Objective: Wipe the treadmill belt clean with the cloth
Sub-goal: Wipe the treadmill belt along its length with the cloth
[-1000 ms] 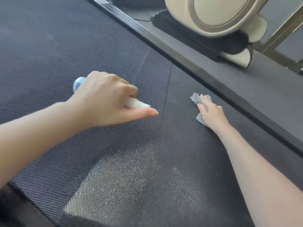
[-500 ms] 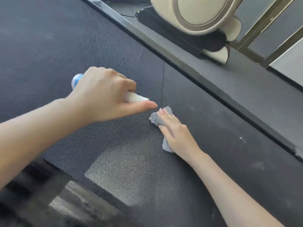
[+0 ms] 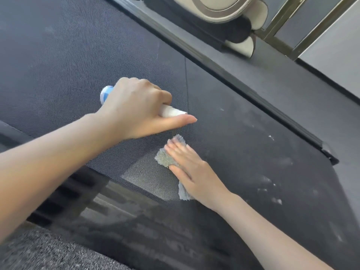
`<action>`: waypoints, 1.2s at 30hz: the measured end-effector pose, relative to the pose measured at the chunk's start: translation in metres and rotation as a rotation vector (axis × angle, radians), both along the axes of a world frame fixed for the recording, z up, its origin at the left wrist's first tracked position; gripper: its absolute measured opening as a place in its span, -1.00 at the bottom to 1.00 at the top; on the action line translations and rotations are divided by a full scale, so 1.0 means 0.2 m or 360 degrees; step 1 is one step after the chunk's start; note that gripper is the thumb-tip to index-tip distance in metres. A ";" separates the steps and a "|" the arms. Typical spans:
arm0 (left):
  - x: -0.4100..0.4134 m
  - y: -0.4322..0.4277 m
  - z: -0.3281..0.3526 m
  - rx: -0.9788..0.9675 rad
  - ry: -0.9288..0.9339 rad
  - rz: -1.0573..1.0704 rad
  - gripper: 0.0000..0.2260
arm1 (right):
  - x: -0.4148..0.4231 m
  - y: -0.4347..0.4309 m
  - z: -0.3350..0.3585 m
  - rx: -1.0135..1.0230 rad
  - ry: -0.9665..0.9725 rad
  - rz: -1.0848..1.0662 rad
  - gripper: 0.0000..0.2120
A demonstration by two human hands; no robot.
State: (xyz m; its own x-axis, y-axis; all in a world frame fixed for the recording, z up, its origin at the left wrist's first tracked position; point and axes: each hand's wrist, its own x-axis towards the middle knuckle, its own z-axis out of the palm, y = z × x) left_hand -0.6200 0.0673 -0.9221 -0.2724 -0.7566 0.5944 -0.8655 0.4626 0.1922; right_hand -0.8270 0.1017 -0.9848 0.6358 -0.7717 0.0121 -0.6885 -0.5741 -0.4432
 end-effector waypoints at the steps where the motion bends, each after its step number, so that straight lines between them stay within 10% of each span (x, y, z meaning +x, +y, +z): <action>1: 0.00 0.01 0.00 -0.0004 0.0006 -0.0004 -0.38 | 0.00 0.04 0.00 0.0009 0.0009 0.0023 -0.55; 17: -0.16 0.12 -0.07 0.0074 -0.0091 0.0114 -0.29 | -0.16 0.18 -0.04 -0.0191 0.0038 0.0244 -0.55; 36: -0.60 0.14 -0.12 0.0111 -0.0082 0.0019 -0.25 | -1.01 0.04 -0.07 -0.0063 0.0039 -0.0643 -0.55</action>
